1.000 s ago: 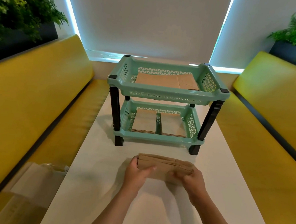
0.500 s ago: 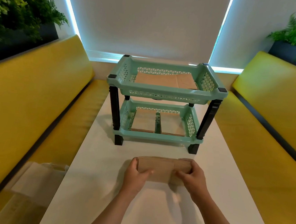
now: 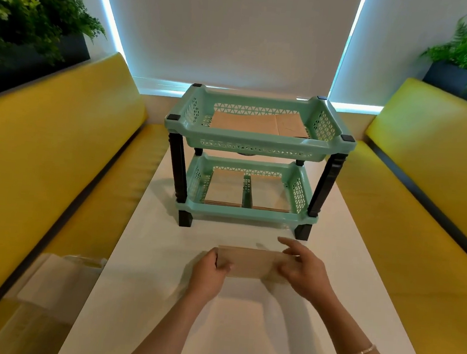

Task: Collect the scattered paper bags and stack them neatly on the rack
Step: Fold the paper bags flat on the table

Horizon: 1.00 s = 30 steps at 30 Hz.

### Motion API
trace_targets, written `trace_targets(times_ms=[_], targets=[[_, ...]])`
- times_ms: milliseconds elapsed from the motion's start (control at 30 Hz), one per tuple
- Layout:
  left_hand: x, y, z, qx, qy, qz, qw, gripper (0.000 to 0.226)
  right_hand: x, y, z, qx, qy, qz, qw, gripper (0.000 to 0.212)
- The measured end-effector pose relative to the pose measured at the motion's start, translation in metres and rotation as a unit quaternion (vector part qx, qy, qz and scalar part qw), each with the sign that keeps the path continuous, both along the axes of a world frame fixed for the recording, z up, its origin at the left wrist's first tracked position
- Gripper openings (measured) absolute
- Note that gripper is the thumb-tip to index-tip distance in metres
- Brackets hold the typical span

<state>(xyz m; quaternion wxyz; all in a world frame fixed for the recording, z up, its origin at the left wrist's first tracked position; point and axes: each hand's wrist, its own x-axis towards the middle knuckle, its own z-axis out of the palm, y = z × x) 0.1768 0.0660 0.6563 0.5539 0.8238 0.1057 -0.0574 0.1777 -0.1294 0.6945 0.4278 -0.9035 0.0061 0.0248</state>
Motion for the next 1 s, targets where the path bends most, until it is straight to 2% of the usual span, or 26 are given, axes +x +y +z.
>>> trace_targets(times_ms=[100,167,267,433,533,767,900,1000], targets=[[0.007,0.003,0.027,0.008,-0.025,-0.025,0.999,0.010,0.009,-0.003,0.014,-0.094,0.023,0.030,0.995,0.028],[0.011,0.000,0.048,-0.076,-0.058,-0.010,0.995,0.014,0.011,-0.002,0.019,-0.098,0.038,0.027,0.994,0.018],[0.012,-0.011,0.070,-0.189,-0.088,0.012,0.978,0.018,0.008,0.003,0.014,-0.002,0.061,-0.003,0.998,0.008],[0.004,-0.029,0.044,-0.198,-0.011,0.000,0.980,0.026,-0.007,0.023,-0.017,0.112,0.095,-0.042,0.988,0.028],[-0.006,-0.037,0.023,-0.111,0.018,-0.014,0.994,0.034,-0.011,0.031,-0.025,0.159,0.096,-0.053,0.981,0.030],[0.000,-0.045,0.034,-0.005,-0.065,-0.014,0.998,0.038,-0.001,0.032,-0.017,0.192,0.030,-0.071,0.978,0.033],[-0.005,-0.044,0.019,0.100,-0.026,-0.045,0.994,0.042,-0.007,0.032,-0.028,0.179,0.056,-0.078,0.979,0.029],[-0.004,-0.036,0.021,0.129,-0.017,-0.079,0.988,0.037,-0.003,0.027,-0.023,0.206,0.063,-0.081,0.973,0.031]])
